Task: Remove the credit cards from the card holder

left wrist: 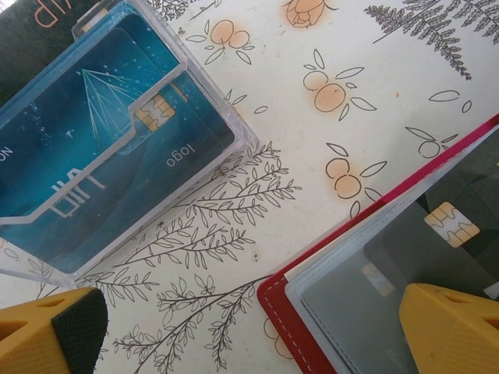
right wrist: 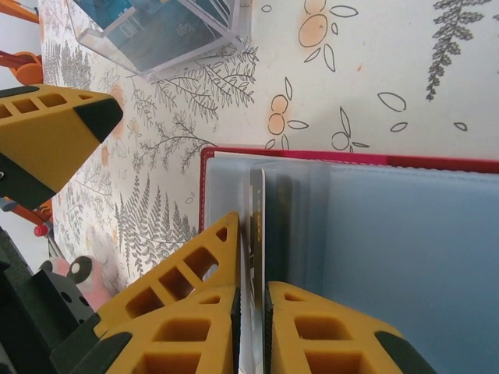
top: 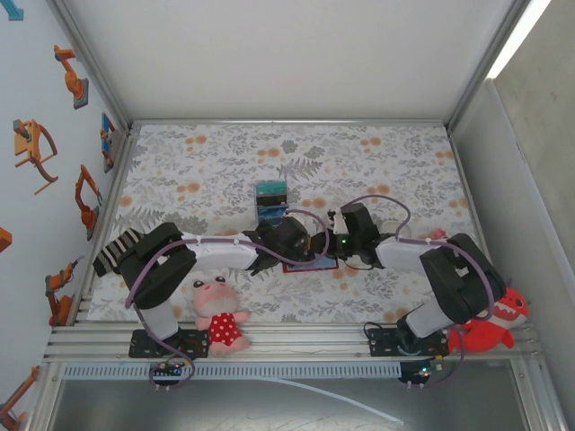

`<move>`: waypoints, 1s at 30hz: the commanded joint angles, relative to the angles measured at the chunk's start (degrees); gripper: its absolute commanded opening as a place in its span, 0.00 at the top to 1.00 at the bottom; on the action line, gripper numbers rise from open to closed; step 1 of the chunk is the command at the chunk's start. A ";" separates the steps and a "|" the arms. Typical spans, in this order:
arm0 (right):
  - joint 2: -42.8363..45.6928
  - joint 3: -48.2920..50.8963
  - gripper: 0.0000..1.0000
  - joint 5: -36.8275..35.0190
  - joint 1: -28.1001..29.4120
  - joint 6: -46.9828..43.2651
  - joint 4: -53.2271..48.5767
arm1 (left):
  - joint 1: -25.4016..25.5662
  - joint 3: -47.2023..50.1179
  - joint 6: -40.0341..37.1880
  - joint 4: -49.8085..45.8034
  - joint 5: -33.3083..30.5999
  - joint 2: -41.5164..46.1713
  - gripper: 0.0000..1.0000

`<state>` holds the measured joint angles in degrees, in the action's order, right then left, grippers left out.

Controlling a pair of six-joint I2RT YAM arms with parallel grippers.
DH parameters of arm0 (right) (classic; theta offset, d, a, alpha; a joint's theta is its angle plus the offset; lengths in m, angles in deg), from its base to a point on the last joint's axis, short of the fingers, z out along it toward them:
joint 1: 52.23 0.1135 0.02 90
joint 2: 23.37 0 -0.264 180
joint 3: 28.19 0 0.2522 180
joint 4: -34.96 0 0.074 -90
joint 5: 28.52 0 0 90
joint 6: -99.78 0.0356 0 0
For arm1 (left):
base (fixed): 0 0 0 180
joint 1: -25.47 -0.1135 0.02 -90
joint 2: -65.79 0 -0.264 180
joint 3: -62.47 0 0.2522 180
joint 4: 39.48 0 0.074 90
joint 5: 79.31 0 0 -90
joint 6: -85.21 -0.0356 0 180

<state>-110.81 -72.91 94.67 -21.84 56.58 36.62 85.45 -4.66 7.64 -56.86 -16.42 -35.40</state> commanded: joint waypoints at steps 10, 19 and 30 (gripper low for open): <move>0.57 -0.78 0.93 -2.45 -0.20 -1.76 -1.85 | 0.22 0.45 1.24 -1.50 -0.01 2.20 0.03; 4.72 -4.64 0.95 -7.30 -0.19 -7.72 -14.25 | 0.20 0.30 0.43 -1.51 -2.99 6.19 0.03; 8.19 -9.95 0.96 -10.22 -0.24 -12.81 -21.60 | -1.44 1.49 0.86 0.26 -7.41 12.68 0.03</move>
<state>-104.36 -80.52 86.41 -21.84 46.59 18.22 84.97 -4.22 8.06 -57.27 -21.56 -25.52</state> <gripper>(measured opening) 0.047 0.970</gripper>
